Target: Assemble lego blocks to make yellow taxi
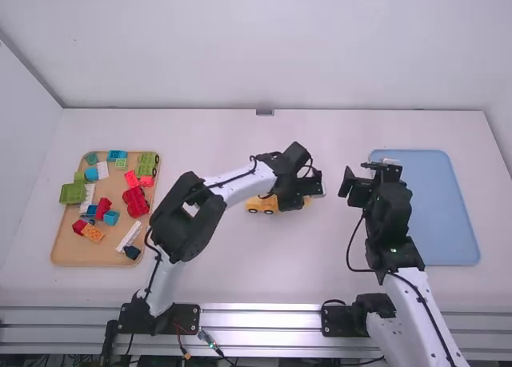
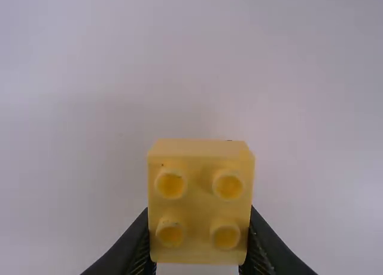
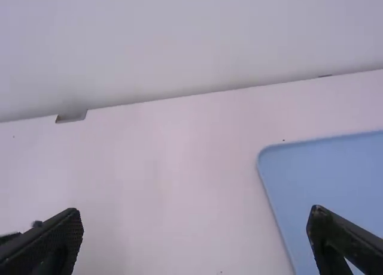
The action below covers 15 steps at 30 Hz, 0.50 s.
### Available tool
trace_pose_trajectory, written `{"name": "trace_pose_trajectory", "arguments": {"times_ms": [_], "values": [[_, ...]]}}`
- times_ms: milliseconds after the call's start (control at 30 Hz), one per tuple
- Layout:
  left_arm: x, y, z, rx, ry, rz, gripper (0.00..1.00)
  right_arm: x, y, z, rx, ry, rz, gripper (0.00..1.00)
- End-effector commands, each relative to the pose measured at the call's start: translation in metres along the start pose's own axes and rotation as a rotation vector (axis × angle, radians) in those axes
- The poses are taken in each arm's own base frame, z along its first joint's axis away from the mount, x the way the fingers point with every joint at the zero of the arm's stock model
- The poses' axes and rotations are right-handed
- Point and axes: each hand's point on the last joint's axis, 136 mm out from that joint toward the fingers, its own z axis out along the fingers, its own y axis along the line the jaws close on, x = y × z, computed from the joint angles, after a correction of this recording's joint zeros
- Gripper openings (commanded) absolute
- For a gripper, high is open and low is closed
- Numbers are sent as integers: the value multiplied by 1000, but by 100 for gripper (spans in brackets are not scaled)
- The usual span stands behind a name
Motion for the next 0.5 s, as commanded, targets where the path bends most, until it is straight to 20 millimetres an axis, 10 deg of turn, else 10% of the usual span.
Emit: {"name": "trace_pose_trajectory", "arguments": {"times_ms": [0,467], "values": [[11,11,6,-41,55,-10,8,1,-2,-1,8,-3,7,99],[21,10,23,-24,81,-8,16,4,-1,-1,2,6,6,99]]}}
